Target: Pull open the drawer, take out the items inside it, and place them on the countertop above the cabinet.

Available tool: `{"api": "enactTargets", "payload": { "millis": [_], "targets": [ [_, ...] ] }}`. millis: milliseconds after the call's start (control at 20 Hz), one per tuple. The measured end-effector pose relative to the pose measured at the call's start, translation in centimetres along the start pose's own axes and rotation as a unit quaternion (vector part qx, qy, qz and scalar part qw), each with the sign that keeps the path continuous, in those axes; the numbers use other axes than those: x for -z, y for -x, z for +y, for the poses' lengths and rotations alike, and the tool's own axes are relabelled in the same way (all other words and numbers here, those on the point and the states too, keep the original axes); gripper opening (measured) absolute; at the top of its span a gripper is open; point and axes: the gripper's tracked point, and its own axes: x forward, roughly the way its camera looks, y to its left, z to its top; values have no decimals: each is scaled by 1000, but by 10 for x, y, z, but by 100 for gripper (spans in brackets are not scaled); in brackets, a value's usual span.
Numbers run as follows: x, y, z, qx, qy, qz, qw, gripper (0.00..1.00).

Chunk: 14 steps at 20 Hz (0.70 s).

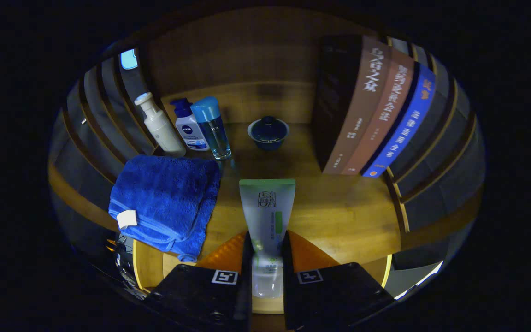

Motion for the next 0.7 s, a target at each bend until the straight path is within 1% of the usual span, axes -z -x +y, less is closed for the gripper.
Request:
{"api": "enactTargets", "payload": {
  "millis": [200,400,550,700],
  "targets": [
    [0,-30,1,6,-11,19,1000,32],
    [-2,-41,-3,13,-10,27,999,33],
    [-2,-42,-4,14,-6,33,999,39],
    [-5,-41,-5,17,-10,27,999,49]
  ]
}}
